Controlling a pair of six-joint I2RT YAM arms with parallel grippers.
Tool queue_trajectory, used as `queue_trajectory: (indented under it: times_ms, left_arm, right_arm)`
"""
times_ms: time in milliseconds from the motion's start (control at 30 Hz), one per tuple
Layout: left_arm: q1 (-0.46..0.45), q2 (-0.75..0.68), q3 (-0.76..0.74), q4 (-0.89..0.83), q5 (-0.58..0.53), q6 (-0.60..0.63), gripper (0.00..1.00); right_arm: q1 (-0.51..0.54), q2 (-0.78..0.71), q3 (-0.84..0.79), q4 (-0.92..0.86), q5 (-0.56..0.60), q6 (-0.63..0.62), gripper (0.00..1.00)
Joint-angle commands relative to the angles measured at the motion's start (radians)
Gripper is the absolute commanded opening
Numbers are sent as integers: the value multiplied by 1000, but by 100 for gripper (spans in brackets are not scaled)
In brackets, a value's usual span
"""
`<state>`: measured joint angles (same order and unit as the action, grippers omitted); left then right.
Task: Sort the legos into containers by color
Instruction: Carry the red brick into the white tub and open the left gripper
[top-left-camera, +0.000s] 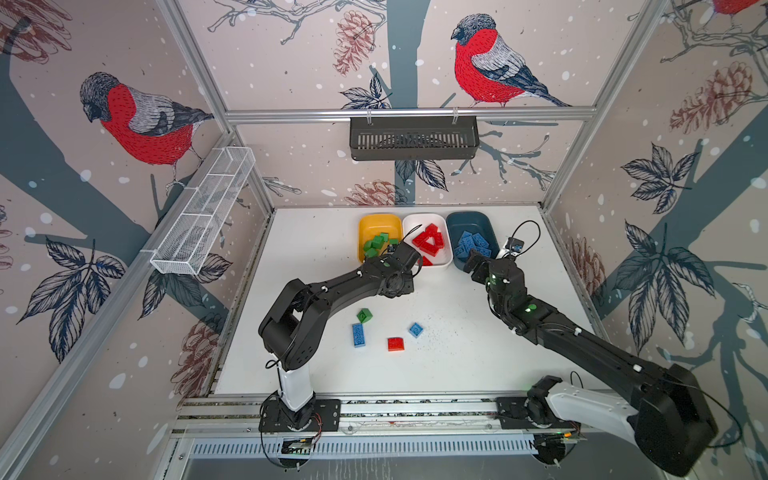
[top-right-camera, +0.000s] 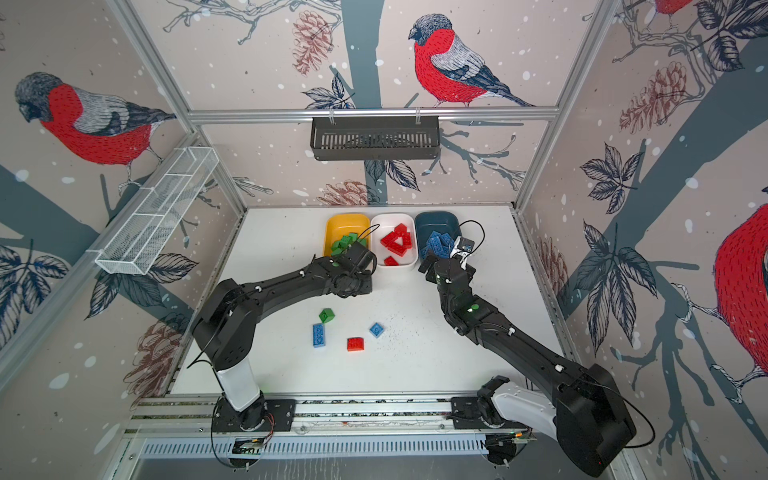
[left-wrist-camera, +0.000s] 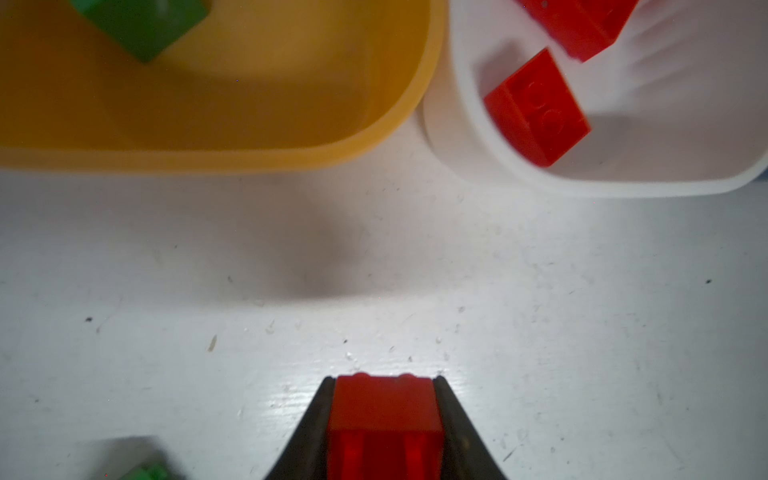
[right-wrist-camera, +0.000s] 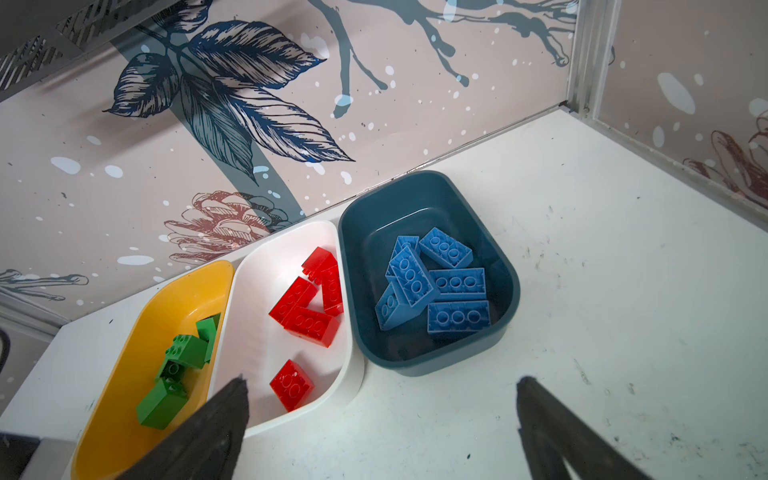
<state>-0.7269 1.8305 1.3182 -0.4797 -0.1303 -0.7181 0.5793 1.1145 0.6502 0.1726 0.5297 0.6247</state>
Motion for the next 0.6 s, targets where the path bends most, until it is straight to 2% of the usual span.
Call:
queue_trajectory:
  times_ms: [0, 233, 400, 567]
  left_arm:
    - [5, 44, 101, 27, 12, 67, 34]
    - [20, 173, 366, 27, -2, 167, 34]
    - [39, 277, 502, 21, 0, 206, 34]
    - [74, 379, 638, 9, 69, 219, 33]
  right_arm:
    - [-2, -5, 0, -7, -4, 7, 99]
    - [-6, -26, -9, -55, -7, 25, 99]
    - [-7, -56, -19, -85, -7, 31, 99]
    - [-9, -89, -36, -111, -3, 41, 100]
